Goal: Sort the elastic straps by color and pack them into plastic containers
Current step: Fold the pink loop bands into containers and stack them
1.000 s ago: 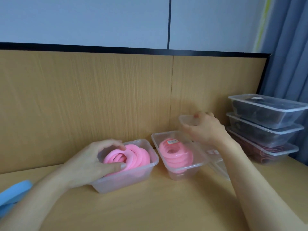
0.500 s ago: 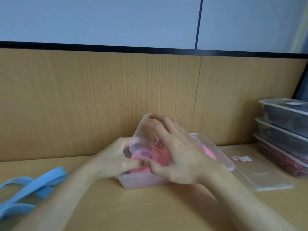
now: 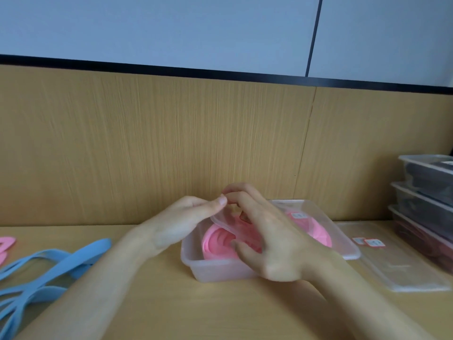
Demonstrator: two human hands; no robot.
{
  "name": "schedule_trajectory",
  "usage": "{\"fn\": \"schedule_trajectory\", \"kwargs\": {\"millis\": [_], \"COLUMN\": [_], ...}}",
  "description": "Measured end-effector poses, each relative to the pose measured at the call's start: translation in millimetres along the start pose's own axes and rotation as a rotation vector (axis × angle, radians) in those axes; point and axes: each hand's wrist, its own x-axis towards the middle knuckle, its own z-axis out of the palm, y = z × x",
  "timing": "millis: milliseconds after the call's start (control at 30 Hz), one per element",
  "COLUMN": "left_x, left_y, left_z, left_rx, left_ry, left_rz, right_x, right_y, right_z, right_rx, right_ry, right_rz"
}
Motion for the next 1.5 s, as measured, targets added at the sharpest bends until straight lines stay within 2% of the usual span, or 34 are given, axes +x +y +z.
{"fn": "schedule_trajectory", "kwargs": {"millis": [67,167,300,367,533,733,1000,1133,1500], "left_x": [2,6,9,10,8,9,10,10,8], "left_y": [-4,-8,-9,-14,-19,-19,-17,-16,-11], "left_z": [-3,-7,-8,-11,-19,-23,-18,-14,-12], "left_rx": [0.006,0.01,-0.049,-0.09,-0.228,-0.298,-0.169,0.002,0.233], "left_ry": [-0.021,0.014,0.02,0.001,-0.047,-0.012,0.175,0.173,0.202], "left_rz": [0.027,0.002,0.036,0.068,0.1,-0.002,-0.07,-0.074,-0.091], "right_x": [-2,-7,-16,-18,-18,-8,-4,-1,1], "right_y": [3,13,32,36,29,15,15,16,20], "right_z": [-3,-14,-33,-35,-31,-26,-27,-25,-21], "right_rx": [0.0,-0.17,-0.258,-0.225,-0.106,-0.017,-0.006,-0.024,-0.115], "right_ry": [0.02,0.017,-0.119,-0.159,-0.12,-0.181,-0.266,-0.295,-0.356], "right_rz": [0.026,0.146,0.359,0.358,0.267,0.261,0.307,0.303,0.247]}}
